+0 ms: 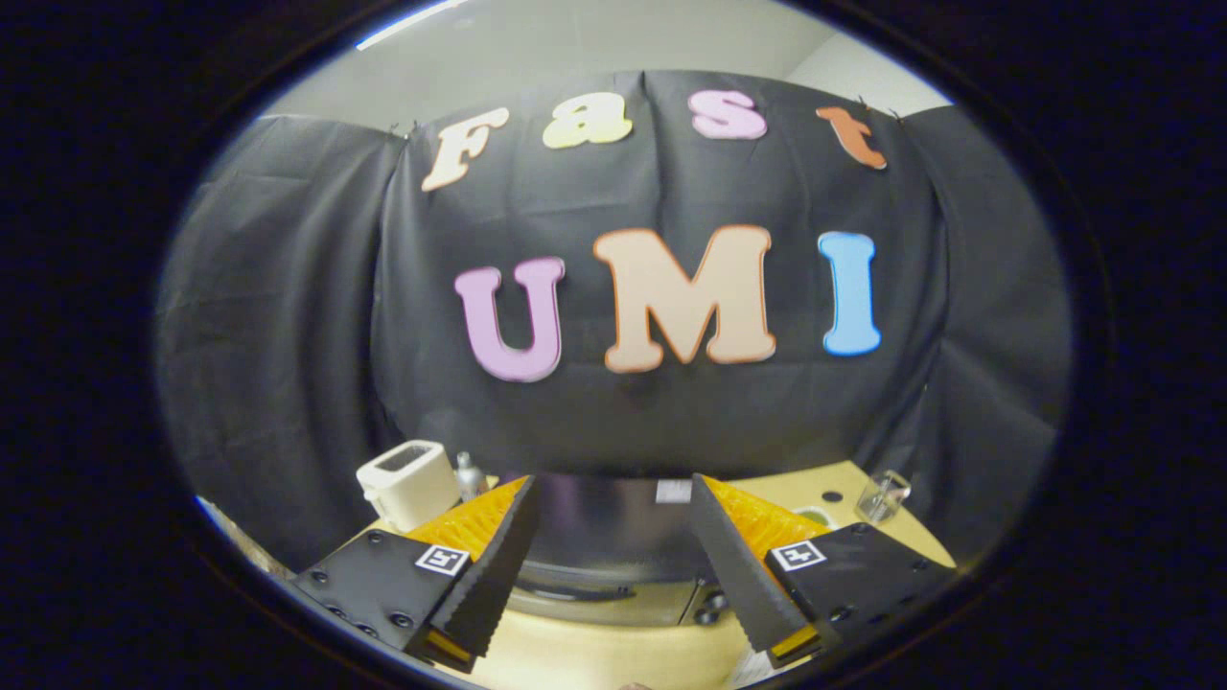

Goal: Open the toaster oven, put the food inside, and close the toaster oven door.

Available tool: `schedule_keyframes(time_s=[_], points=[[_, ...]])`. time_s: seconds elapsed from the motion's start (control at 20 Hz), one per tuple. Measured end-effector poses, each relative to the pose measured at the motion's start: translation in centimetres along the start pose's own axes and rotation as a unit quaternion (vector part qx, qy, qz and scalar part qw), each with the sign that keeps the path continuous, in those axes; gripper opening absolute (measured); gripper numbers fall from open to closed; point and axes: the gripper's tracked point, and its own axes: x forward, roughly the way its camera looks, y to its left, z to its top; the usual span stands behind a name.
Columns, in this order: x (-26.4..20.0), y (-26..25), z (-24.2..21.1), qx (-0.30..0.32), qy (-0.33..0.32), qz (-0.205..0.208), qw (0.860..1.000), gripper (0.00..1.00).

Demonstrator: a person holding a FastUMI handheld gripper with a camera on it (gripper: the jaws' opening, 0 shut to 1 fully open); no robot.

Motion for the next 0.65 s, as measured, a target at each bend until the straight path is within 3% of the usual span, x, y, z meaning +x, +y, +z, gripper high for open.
schedule_keyframes(time_s=[0.3,0.65], points=[[-0.4,-6.9,12.8,-0.003,-0.078,-0.025,0.997,0.98],[-0.3,-13.4,17.0,-0.007,-0.093,-0.048,0.994,0.98]])
